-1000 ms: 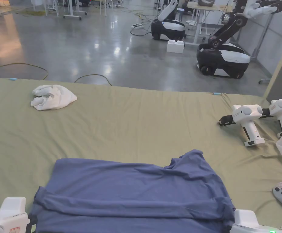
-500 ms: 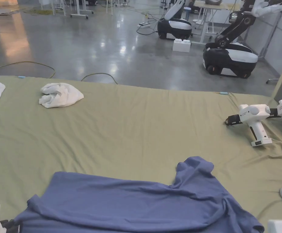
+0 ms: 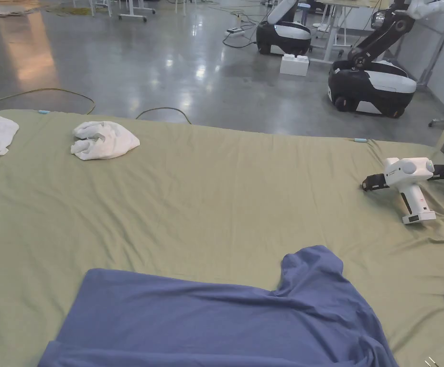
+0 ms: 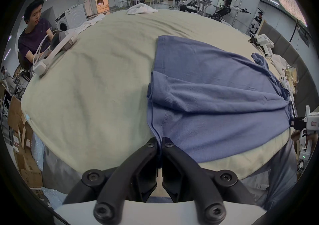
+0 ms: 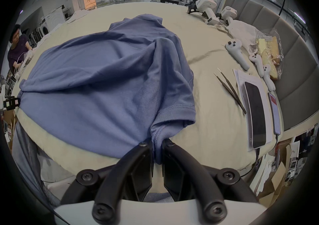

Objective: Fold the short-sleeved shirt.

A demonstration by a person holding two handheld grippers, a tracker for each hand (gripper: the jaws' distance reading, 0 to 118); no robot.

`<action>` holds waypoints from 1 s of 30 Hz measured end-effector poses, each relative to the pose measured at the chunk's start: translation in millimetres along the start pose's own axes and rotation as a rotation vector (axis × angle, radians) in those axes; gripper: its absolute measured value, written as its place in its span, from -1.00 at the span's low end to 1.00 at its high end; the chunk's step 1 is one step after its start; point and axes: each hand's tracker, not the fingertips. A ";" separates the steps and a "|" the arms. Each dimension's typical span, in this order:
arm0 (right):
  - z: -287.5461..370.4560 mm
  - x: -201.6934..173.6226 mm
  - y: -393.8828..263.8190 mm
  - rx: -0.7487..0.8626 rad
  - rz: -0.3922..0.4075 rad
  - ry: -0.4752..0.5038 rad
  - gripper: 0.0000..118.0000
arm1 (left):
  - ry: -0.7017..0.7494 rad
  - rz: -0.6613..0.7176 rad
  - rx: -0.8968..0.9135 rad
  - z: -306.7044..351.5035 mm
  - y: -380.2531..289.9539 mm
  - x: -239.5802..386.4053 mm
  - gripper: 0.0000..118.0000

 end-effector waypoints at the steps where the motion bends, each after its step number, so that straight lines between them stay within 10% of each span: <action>1: -0.6 -0.8 0.2 0.005 -0.004 -0.002 -0.83 | 0.000 0.005 0.004 -2.2 0.2 0.5 -1.00; 4: 7.1 -3.5 7.2 -0.003 -0.004 -0.044 -0.20 | 0.002 0.014 0.020 0.4 2.8 2.5 -0.71; 6: 16.9 -3.9 15.2 0.030 0.014 -0.114 0.19 | 0.012 0.016 0.042 5.5 8.0 6.4 -0.13; 8: 31.1 -5.2 25.6 0.127 -0.021 -0.095 0.27 | 0.014 0.002 0.101 16.5 16.2 12.1 0.15; 26: 114.4 -92.1 148.7 0.958 -0.109 -0.012 0.26 | 0.058 -0.150 0.843 105.4 126.3 119.9 0.08; 30: 127.0 -102.3 154.8 1.026 -0.100 -0.017 -0.54 | 0.042 -0.130 0.952 119.2 128.2 127.0 -0.85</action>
